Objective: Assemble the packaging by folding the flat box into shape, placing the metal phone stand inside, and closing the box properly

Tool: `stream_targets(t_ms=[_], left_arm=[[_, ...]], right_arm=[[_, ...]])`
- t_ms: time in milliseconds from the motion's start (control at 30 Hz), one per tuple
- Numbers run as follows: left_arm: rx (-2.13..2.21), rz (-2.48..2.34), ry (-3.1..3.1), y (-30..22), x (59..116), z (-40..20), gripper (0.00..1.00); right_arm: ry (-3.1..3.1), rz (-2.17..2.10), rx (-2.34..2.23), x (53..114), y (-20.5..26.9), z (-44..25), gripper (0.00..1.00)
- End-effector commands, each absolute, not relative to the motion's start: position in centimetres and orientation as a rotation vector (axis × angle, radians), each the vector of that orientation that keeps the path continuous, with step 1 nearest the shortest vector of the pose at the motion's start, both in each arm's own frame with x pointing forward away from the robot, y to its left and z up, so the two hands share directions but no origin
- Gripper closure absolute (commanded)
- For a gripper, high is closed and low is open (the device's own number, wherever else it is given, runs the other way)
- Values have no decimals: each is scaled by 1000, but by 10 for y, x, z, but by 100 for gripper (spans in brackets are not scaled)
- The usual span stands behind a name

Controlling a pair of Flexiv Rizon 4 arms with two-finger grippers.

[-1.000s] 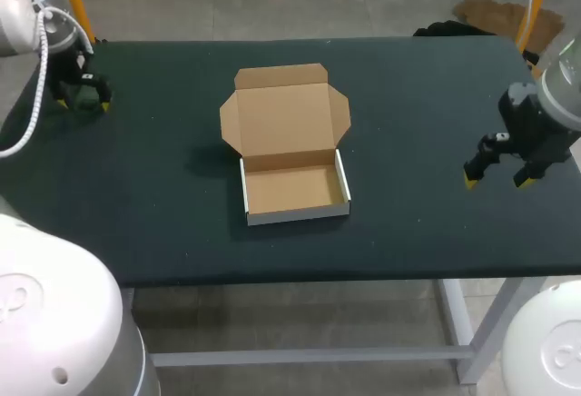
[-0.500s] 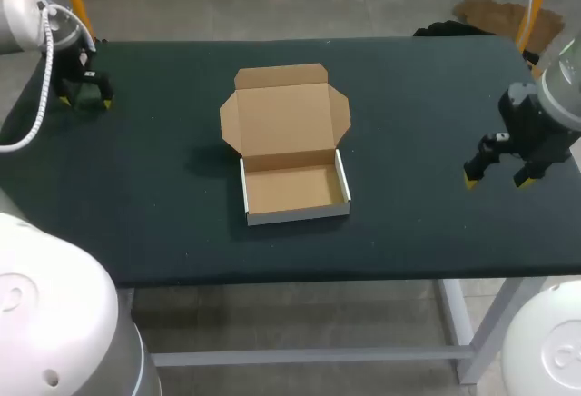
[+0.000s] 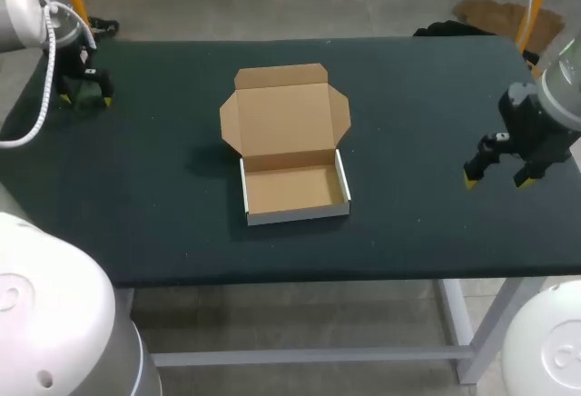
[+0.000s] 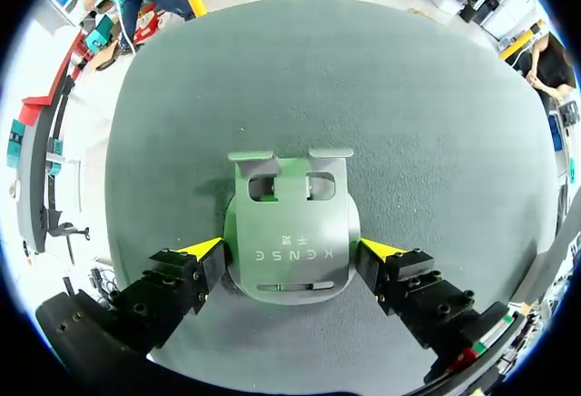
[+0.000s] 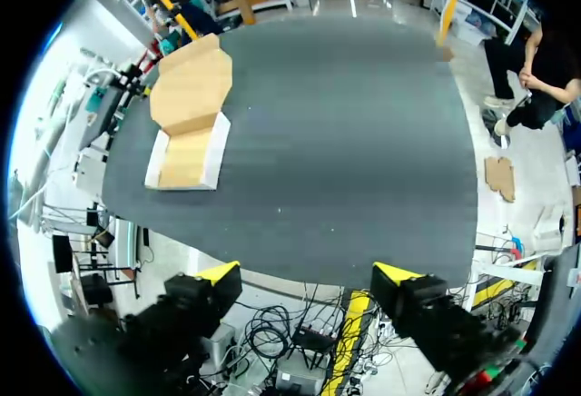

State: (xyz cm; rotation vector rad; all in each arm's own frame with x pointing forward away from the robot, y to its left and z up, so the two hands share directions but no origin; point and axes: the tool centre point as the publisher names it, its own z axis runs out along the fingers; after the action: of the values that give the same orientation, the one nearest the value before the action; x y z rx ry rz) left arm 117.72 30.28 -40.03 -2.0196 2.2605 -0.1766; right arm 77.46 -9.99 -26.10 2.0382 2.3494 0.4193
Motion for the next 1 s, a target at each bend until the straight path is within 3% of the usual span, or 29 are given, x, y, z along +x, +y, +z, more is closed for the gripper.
stream_targets(t_ms=[33,267,433,900,967,1000], left_arm=[[-2029,-163,2268,304,1185,-403,0],[-2030,-166,2265,305,1190,-402,5],[-2032,-167,2261,305,1192,-401,13],[-2034,-157,2262,304,1197,-403,16],[-2035,-155,2260,304,1197,-403,23],[-2036,-154,2258,304,1198,-403,33]], right_arm=[[2353,414,2040,774,-100,-259,0],[2353,414,2040,774,-100,-259,0],[2353,414,2040,774,-100,-259,0],[2353,414,2040,774,-100,-259,0],[2353,414,2040,774,-100,-259,0],[2353,414,2040,774,-100,-259,0]])
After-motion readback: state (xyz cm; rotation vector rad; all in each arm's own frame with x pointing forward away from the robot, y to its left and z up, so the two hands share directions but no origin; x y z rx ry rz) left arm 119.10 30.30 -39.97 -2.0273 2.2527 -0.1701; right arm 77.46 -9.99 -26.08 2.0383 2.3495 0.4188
